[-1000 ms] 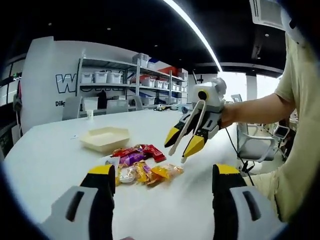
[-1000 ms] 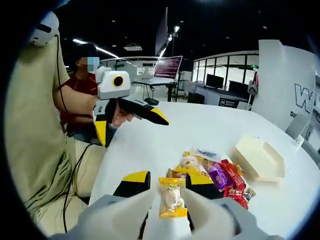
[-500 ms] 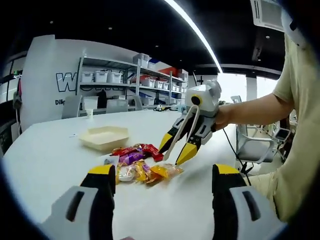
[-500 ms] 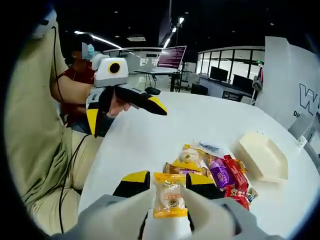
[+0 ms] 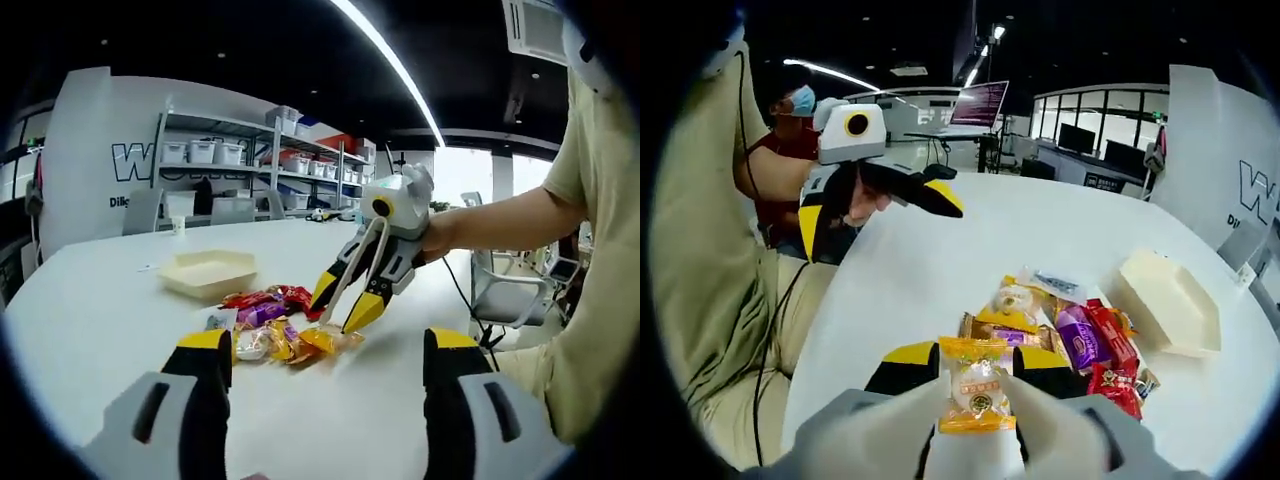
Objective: Place the target food into the container with the food tongs after gripping and lifting it, then release it inside without dropping or visibly crushing the food.
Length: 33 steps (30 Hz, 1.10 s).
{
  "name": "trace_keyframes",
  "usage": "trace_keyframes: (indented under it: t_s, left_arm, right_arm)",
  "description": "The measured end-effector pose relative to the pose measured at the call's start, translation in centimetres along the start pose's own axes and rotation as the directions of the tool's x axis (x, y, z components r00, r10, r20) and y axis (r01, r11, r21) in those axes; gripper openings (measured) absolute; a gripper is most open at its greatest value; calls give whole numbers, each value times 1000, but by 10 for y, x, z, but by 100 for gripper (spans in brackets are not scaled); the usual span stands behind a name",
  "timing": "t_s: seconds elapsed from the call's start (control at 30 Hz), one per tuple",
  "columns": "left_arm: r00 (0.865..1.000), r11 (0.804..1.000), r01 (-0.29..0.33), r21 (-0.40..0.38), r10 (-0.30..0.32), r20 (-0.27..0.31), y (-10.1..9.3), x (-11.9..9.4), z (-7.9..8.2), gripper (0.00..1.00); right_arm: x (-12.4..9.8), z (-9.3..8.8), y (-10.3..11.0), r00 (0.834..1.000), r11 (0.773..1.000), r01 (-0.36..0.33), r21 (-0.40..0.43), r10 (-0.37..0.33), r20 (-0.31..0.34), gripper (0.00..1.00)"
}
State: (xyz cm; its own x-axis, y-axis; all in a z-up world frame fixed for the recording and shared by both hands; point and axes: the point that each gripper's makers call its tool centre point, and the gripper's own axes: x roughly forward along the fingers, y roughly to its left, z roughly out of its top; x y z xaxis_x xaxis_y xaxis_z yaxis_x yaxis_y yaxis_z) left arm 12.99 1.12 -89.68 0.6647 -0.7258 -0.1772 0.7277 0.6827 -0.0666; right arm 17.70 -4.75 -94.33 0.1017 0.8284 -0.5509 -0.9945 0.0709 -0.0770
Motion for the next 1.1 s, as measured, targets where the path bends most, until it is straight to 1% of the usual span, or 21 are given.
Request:
trace_keyframes:
  t_s: [0.3,0.37,0.4,0.5,0.57,0.6,0.7,0.9,1.1]
  left_arm:
    - [1000,1000,5,-2,-5,-4,-1,0,-2,76]
    - [1000,1000,8,-1,-8,-5,-2,0,-2,76]
    - [1000,1000,9,-1,-9,-7,-2,0,-2,76]
    - [1000,1000,12,0,-12,-8,-3,1,-3,76]
    - [1000,1000,14,1,-14,-10,-4,1,-3,76]
    - [1000,1000,14,2,-14,-10,-3,1,-3,75]
    - [1000,1000,15,3,-15,-13,-4,1,-3,75]
    - [1000,1000,15,2,-15,-17,-4,0,-4,74]
    - [1000,1000,10,9,-10,-12,-2,2,-3,75]
  right_arm:
    - [5,-3,-1,999,1000,-12,5,12,-49,26]
    - [6,-4,-1,998,1000,-17,16,18,-62,26]
    - [6,-5,-1,998,1000,-21,7,21,-66,26]
    - [7,-5,-1,996,1000,-24,18,25,-81,25]
    - [8,-6,1,995,999,-35,2,35,-92,25]
    - [9,-6,1,995,999,-34,8,35,-94,25]
    - [9,-6,2,995,999,-34,17,36,-95,23]
    - [6,-5,2,996,1000,-19,2,19,-86,21]
    - [2,-4,2,997,999,-4,37,7,-77,20]
